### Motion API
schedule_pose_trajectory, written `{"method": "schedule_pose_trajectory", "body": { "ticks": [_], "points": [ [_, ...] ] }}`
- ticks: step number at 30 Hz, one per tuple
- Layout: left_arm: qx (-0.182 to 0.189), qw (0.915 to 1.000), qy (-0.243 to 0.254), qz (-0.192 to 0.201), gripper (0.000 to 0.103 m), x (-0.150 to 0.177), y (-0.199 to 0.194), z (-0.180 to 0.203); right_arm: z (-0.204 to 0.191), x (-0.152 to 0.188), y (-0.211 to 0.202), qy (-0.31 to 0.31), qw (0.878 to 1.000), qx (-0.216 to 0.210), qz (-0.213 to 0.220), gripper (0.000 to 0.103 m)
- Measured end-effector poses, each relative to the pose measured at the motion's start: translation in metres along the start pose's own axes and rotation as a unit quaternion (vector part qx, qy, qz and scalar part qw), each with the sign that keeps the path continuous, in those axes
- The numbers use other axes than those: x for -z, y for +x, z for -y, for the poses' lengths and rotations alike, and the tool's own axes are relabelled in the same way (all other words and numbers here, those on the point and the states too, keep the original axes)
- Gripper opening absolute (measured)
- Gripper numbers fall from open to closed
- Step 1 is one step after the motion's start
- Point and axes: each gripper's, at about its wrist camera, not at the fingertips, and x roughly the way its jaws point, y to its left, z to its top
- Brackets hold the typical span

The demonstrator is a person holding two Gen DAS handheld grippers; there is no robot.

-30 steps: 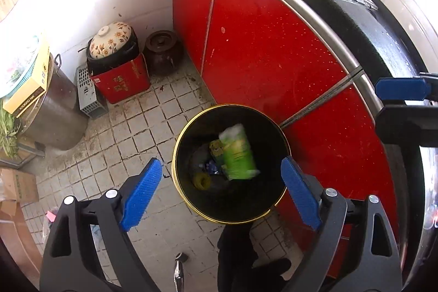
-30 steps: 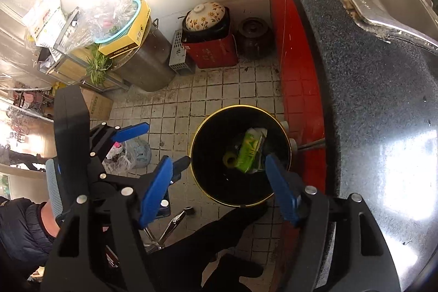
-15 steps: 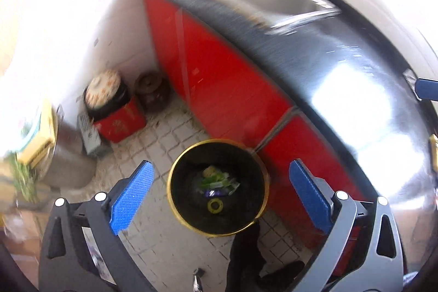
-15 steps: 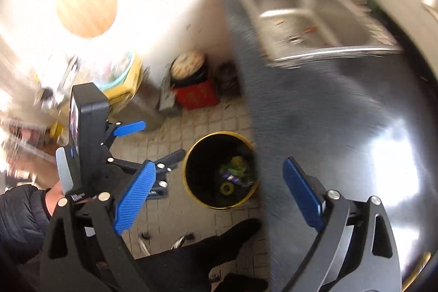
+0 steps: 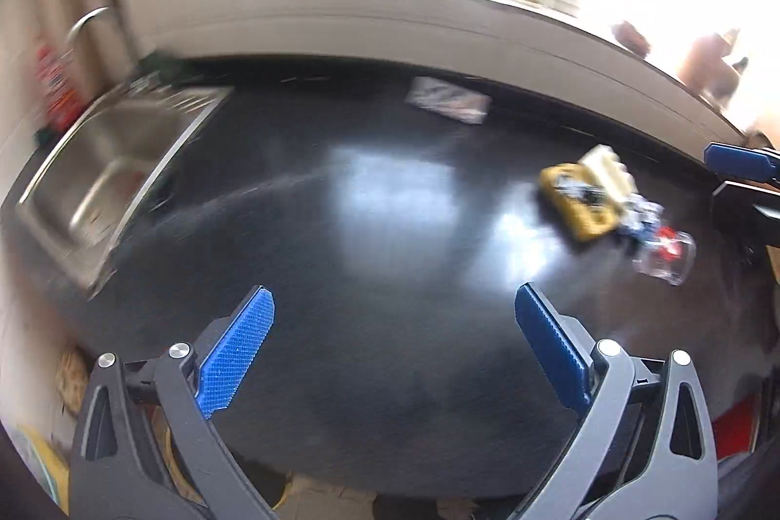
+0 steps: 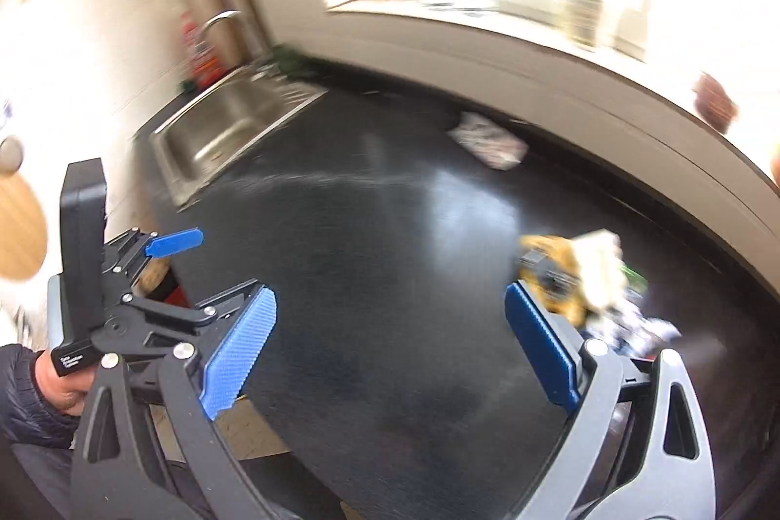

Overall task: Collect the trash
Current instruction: 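Swing both tools back over the countertop, then grasp the toy car chassis with the left tool while the right tool grasps the red lid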

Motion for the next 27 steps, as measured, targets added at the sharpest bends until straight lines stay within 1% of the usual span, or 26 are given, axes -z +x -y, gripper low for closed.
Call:
{"method": "schedule_pose_trajectory", "body": {
  "ticks": [1, 3, 6, 10, 13, 17, 21, 27],
  "points": [
    [0.018, 0.9997, 0.017, -0.002, 0.096, -0.007, 0.005, 0.025, 0.018, 0.006, -0.009, 0.017, 1.0, 0.013, 0.006, 0.092],
    [0.043, 0.9981, 0.044, -0.006, 0.096, -0.017, 0.012, 0.062, 0.057, 0.022, -0.028, 0.056, 0.998, 0.04, 0.015, 0.092],
    [0.061, 0.9945, 0.085, -0.011, 0.096, -0.02, 0.022, 0.112, 0.104, 0.043, -0.05, 0.097, 0.993, 0.07, 0.023, 0.092],
    [0.075, 0.9898, 0.12, -0.018, 0.096, -0.023, 0.03, 0.154, 0.151, 0.07, -0.07, 0.132, 0.986, 0.099, 0.026, 0.092],
    [0.079, 0.9885, 0.127, -0.023, 0.096, -0.026, 0.034, 0.169, 0.175, 0.085, -0.077, 0.144, 0.983, 0.11, 0.024, 0.092],
    [0.082, 0.9881, 0.127, -0.029, 0.096, -0.034, 0.045, 0.175, 0.189, 0.094, -0.079, 0.151, 0.982, 0.115, 0.018, 0.092],
    [0.077, 0.9877, 0.132, -0.032, 0.096, -0.042, 0.06, 0.181, 0.202, 0.097, -0.069, 0.155, 0.981, 0.118, 0.01, 0.092],
    [0.072, 0.9869, 0.141, -0.031, 0.096, -0.057, 0.093, 0.185, 0.228, 0.1, -0.045, 0.166, 0.978, 0.125, -0.01, 0.092]
  ]
}}
